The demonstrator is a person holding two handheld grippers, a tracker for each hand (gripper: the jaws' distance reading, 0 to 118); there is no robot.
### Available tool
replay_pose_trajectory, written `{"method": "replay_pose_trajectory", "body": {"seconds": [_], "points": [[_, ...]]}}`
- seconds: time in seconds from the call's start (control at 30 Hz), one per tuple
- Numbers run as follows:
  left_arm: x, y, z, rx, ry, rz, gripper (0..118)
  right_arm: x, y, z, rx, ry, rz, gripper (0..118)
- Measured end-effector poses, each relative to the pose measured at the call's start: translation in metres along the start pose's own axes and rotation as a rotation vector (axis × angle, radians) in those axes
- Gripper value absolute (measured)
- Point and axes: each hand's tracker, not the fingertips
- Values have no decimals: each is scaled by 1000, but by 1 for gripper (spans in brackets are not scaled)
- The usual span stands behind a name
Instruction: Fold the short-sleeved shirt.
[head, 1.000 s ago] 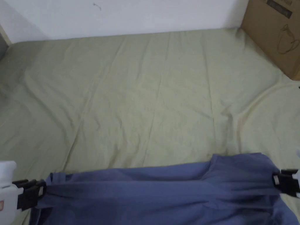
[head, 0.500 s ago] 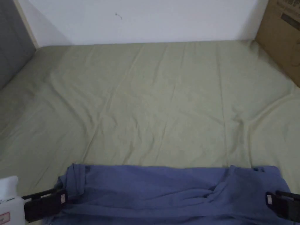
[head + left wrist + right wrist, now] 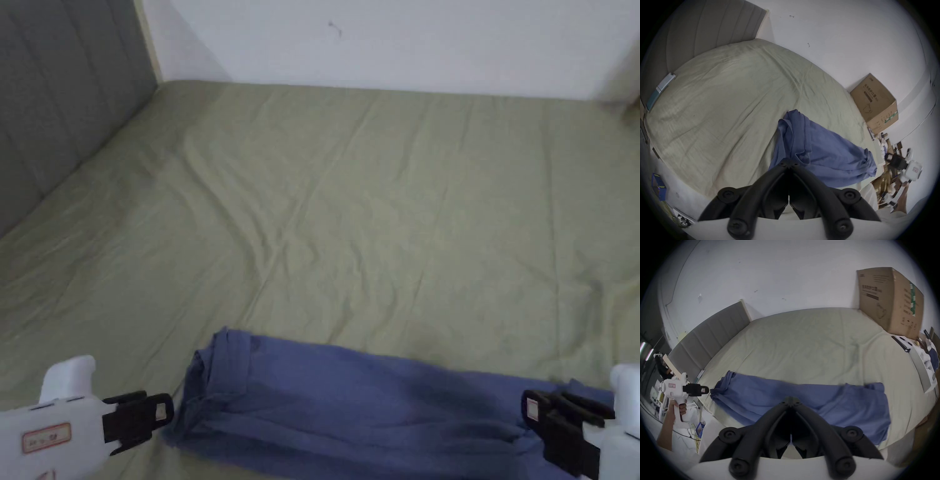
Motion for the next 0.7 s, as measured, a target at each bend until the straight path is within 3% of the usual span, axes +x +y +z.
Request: {"method": "replay_pose_trajectory", "body": {"seconds": [0.1,0.13,0.17,0.23,0.27,0.33,0.37,0.47,0.57,0.67,0.7], "points": [[-13,15,-2,56,-78,68,1,-15,2,-11,-36,24,36,0],[-19,22,-4,63,-116,101,10,-20,3,-14,-45,20,55,0],[-25,28,-8,74,-152,140,43,-24,4,-17,-54,15,76,0],[-33,37,-18,56,-215,189,61,-29,5,-19,-59,11,85,0],[-34,42,-26,5,-245,197,61,-31,6,-20,-64,18,87,0],[-35,47,-44,-67,-285,180,94,-33,7,-22,-70,14,86,0],[-34,47,-54,-99,-282,161,100,-34,8,-24,-75,14,93,0],[-25,47,-83,-234,-284,72,100,-37,9,-27,-85,5,99,0],[-29,42,-103,-272,-317,84,100,-37,9,-30,-92,1,97,0],[-40,46,-107,-285,-395,188,99,-34,8,-33,-107,-6,93,0],[-44,47,-108,-291,-404,214,93,-34,8,-33,-112,-4,87,0]]}}
